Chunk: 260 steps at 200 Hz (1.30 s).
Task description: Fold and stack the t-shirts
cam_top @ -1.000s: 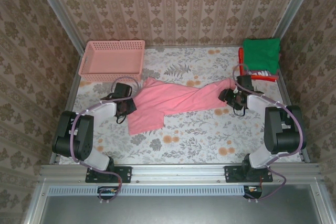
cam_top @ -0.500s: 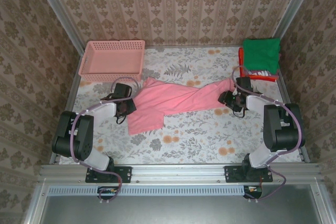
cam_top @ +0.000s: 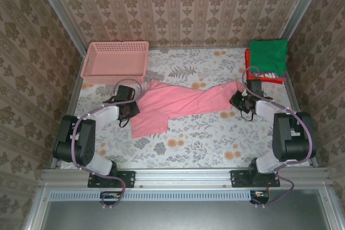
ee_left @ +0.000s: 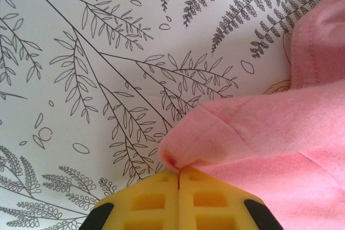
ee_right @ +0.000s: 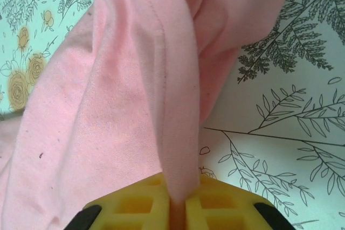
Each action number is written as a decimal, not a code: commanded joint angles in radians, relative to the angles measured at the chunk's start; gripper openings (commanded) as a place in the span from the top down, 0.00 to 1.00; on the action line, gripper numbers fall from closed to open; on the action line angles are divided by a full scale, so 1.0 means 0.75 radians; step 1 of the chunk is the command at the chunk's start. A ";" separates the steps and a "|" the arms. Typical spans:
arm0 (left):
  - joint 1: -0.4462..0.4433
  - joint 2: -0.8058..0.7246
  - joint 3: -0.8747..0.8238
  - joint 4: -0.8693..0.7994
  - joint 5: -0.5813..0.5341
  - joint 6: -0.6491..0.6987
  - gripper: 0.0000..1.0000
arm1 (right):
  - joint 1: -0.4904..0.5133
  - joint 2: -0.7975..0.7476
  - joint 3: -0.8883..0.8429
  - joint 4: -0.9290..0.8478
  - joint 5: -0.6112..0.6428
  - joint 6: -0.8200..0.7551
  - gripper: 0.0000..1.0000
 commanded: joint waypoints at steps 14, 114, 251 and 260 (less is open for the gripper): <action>0.012 -0.035 -0.013 -0.009 -0.001 0.015 1.00 | -0.011 -0.017 -0.027 0.019 -0.028 0.022 0.98; 0.044 -0.658 0.099 -0.175 -0.158 0.051 1.00 | -0.013 -0.715 0.147 -0.184 0.095 -0.060 1.00; 0.106 -0.841 1.073 -0.383 -0.079 0.270 1.00 | -0.016 -0.889 1.121 -0.474 0.004 -0.317 1.00; 0.106 -0.836 1.125 -0.403 -0.063 0.272 1.00 | -0.016 -0.898 1.149 -0.485 0.014 -0.327 1.00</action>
